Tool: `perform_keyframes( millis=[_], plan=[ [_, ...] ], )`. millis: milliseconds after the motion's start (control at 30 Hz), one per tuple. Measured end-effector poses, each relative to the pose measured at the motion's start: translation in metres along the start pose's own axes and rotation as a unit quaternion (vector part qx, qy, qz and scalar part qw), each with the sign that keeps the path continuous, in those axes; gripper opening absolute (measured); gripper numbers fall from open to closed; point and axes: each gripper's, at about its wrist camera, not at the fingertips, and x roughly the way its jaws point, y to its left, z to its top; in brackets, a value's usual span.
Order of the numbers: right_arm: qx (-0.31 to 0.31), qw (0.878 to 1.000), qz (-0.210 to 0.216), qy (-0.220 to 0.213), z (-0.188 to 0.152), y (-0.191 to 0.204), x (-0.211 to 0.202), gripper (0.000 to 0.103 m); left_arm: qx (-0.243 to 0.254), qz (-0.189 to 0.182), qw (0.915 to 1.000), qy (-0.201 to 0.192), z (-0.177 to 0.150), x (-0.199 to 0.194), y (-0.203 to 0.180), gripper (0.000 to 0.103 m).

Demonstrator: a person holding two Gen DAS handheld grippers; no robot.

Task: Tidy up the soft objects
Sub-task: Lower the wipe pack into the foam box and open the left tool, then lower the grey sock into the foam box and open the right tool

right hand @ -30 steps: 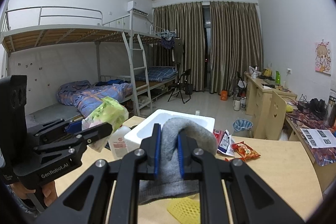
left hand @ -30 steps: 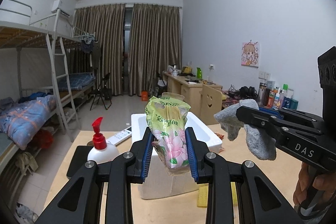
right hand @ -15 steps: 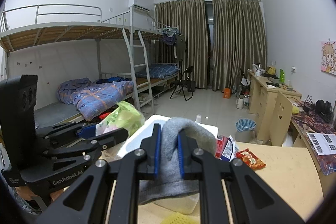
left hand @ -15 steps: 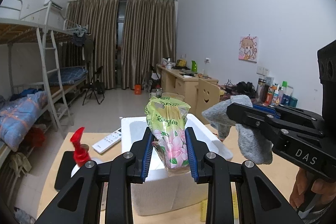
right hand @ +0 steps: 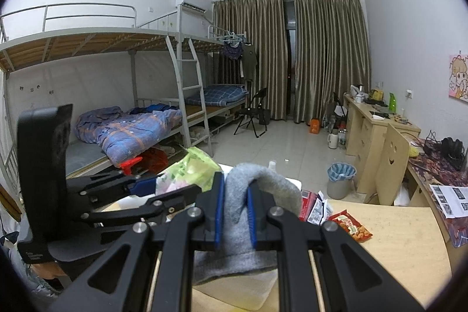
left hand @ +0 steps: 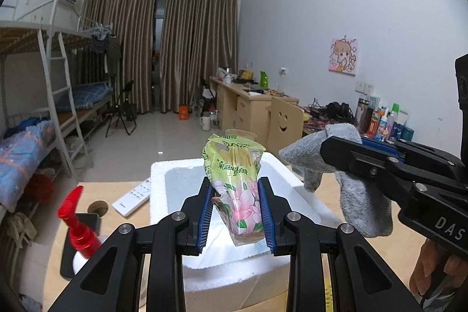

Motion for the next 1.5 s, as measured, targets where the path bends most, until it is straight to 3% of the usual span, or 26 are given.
perform_keyframes(
  millis=[433, 533, 600, 700, 1167, 1500],
  plan=[
    [0.005, 1.0, -0.004, 0.009, 0.003, -0.001, 0.012, 0.018, 0.005, 0.002, 0.9999, 0.013, 0.008, 0.026, 0.0, 0.034],
    [0.007, 1.0, -0.005, 0.009, 0.003, -0.001, 0.012, 0.018, 0.004, 0.003, 0.9999, 0.014, 0.008, 0.028, -0.001, 0.049],
    [0.008, 1.0, -0.006, 0.007, 0.004, -0.002, 0.012, 0.018, 0.006, 0.012, 0.9998, 0.016, 0.008, 0.03, -0.002, 0.07],
    [0.009, 1.0, -0.007, 0.006, 0.006, -0.002, 0.013, 0.018, 0.0, 0.024, 0.9997, 0.008, 0.008, 0.027, 0.0, 0.086],
    [0.001, 1.0, -0.006, 0.012, 0.009, 0.005, 0.019, 0.018, -0.008, 0.06, 0.996, -0.066, 0.017, -0.025, 0.01, 0.101],
    [-0.012, 0.999, 0.019, 0.029, 0.013, 0.012, 0.041, 0.018, -0.017, 0.078, 0.9933, -0.084, 0.017, -0.04, 0.026, 0.101]
  ],
)
